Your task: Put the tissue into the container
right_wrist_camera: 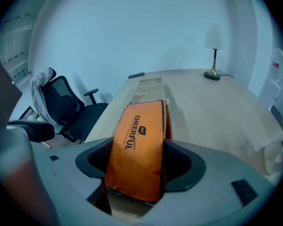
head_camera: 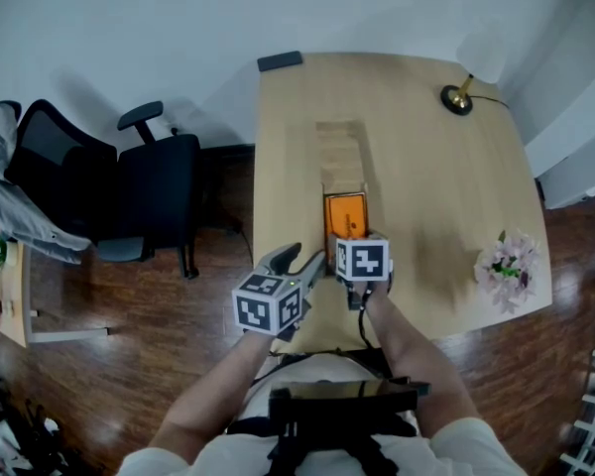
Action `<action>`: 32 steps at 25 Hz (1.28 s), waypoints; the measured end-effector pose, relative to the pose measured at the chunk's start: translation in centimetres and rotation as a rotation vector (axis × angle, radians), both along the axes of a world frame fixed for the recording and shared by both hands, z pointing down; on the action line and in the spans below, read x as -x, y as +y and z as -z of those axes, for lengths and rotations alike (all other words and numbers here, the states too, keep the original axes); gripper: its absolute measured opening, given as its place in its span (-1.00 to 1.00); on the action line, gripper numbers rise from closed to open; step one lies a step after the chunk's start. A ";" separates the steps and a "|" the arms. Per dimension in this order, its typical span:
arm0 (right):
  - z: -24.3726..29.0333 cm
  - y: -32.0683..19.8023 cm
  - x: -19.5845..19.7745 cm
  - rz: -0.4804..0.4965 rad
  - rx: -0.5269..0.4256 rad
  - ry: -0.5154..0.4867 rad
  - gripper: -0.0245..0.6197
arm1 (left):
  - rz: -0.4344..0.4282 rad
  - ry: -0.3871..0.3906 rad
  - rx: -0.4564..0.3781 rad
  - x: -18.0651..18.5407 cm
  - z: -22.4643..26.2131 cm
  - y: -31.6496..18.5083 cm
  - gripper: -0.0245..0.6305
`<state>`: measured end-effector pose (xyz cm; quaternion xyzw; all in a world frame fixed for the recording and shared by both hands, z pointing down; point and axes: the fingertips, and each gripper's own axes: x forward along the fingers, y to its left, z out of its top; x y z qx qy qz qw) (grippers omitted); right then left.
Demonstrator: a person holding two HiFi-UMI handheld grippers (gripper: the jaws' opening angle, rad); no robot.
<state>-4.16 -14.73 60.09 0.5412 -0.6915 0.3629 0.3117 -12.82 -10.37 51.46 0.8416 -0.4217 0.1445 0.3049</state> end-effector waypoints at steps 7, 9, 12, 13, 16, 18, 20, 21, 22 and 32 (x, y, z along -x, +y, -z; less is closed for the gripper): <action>-0.6 -0.3 0.7 0.032 -0.010 0.060 0.18 | -0.004 0.011 0.012 0.1 0.0 0.6 -0.26; -0.7 -0.4 0.9 0.035 -0.030 0.085 0.19 | -0.006 0.015 0.013 0.1 -0.1 0.8 -0.26; -0.6 -0.5 1.0 0.030 -0.050 0.089 0.20 | -0.005 0.020 0.008 0.0 0.1 0.9 -0.26; -0.7 -0.4 1.1 0.029 -0.045 0.083 0.20 | -0.005 0.020 0.008 0.0 0.2 0.9 -0.26; -0.5 -0.4 0.9 0.042 -0.056 0.099 0.21 | -0.007 0.018 0.009 0.0 0.2 1.1 -0.26; -0.3 -0.5 0.9 0.057 -0.075 0.105 0.22 | -0.007 0.016 0.009 0.0 0.2 1.2 -0.26; -0.1 -0.7 1.0 0.063 -0.086 0.096 0.23 | -0.006 0.015 0.009 0.0 0.3 1.3 -0.26; -0.1 -0.7 1.1 0.063 -0.086 0.091 0.25 | -0.005 0.014 0.008 -0.1 0.3 1.3 -0.26; 0.0 -0.7 1.0 0.065 -0.087 0.088 0.28 | -0.005 0.013 0.007 -0.1 0.3 1.4 -0.26; 4.3 0.6 0.0 0.117 -0.159 -0.011 0.30 | 0.029 0.063 -0.040 -0.5 2.4 1.5 -0.33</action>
